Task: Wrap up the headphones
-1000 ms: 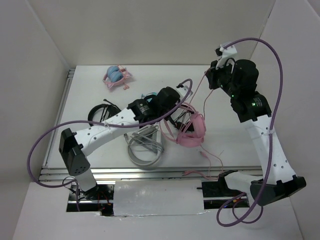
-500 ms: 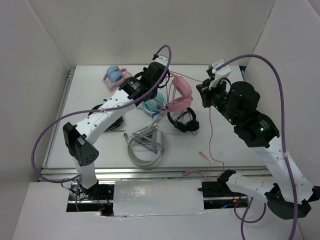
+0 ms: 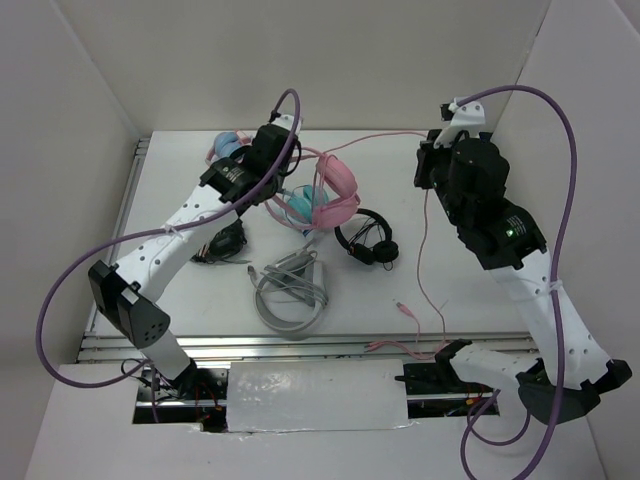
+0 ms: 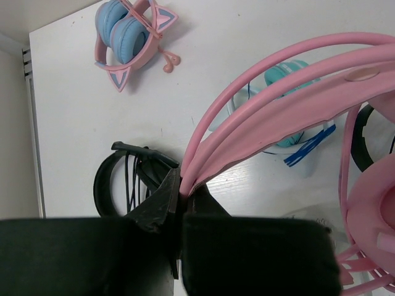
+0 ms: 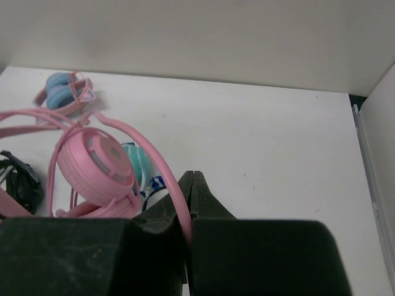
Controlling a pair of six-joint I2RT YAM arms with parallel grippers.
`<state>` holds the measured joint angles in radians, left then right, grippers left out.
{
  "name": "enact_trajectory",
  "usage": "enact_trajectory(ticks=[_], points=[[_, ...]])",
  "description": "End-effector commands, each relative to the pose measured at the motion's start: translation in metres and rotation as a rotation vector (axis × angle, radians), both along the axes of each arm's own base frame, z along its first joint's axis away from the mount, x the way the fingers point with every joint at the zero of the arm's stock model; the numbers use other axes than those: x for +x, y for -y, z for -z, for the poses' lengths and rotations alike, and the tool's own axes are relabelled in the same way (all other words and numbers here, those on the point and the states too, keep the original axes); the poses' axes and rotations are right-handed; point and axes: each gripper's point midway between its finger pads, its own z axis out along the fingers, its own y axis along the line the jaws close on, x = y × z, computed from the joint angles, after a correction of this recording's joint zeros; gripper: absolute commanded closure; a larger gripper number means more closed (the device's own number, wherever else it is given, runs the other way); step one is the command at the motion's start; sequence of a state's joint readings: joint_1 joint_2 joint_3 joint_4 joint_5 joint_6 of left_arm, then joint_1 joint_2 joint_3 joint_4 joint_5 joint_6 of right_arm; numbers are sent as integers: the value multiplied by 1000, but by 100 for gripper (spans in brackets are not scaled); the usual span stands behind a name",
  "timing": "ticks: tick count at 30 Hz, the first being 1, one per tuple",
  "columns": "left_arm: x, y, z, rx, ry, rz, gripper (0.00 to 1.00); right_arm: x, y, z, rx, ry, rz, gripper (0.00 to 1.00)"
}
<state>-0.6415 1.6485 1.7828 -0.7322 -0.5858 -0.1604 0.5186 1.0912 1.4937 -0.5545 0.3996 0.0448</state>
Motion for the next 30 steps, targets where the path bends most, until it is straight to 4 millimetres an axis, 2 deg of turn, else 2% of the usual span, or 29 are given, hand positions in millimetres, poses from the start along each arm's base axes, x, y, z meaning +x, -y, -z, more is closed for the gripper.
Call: enact_trajectory(ticks=[1, 4, 5, 6, 7, 9, 10, 11, 13, 15, 16, 18, 19, 20, 21, 22, 23, 24, 25, 26, 27, 28, 29, 30], points=[[4, 10, -32, -119, 107, 2, 100, 2, 11, -48, 110, 114, 55, 100], [8, 12, -28, -109, 100, -8, 100, 7, 3, -57, 99, 123, 19, 100], [9, 10, -33, -105, 114, -30, 100, 5, -5, -58, 91, 122, -19, 100], [12, 9, -23, -86, 88, -58, 100, 3, -16, -61, 89, 124, -67, 100], [17, 9, -23, -89, 98, -87, 100, 1, -24, -60, 83, 122, -96, 100], [23, 4, -31, -96, 106, -144, 100, -11, -51, -58, 70, 112, -195, 100], [30, 5, -21, -82, 89, -169, 100, -17, -63, -54, 71, 101, -250, 100], [33, 4, -30, -91, 105, -190, 100, -28, -77, -55, 76, 101, -314, 100], [45, 9, -31, -105, 118, -226, 100, -43, -96, -55, 98, 102, -401, 100], [52, 11, -22, -114, 98, -265, 100, -60, -114, -54, 112, 100, -492, 100], [55, 12, -34, -147, 121, -273, 100, -66, -121, -52, 110, 95, -528, 100], [60, 14, -34, -186, 118, -285, 100, -80, -137, -40, 109, 68, -599, 100], [64, 11, -40, -217, 125, -287, 100, -81, -141, -33, 113, 55, -601, 100], [65, 10, -43, -262, 126, -294, 100, -82, -145, -15, 94, 20, -604, 100], [66, 9, -54, -312, 146, -290, 100, -84, -149, -6, 98, 1, -606, 100], [66, 12, -55, -353, 134, -267, 100, -83, -149, 1, 118, -16, -592, 100], [66, 8, -73, -411, 175, -260, 100, -82, -149, 19, 104, -48, -575, 100], [67, 8, -67, -410, 161, -264, 100, -81, -148, 26, 111, -62, -560, 100], [64, 4, -80, -446, 185, -259, 100, -80, -147, 31, 121, -69, -544, 100], [62, 4, -85, -471, 191, -258, 100, -78, -145, 47, 124, -100, -527, 100], [57, 0, -98, -503, 212, -254, 100, -79, -147, 55, 128, -115, -535, 100], [59, -3, -103, -526, 224, -245, 100, -77, -147, 62, 139, -132, -529, 100], [56, 4, -108, -564, 212, -194, 100, -78, -150, 78, 146, -170, -539, 100], [52, 4, -120, -605, 222, -166, 100, -76, -150, 85, 148, -184, -531, 100]])
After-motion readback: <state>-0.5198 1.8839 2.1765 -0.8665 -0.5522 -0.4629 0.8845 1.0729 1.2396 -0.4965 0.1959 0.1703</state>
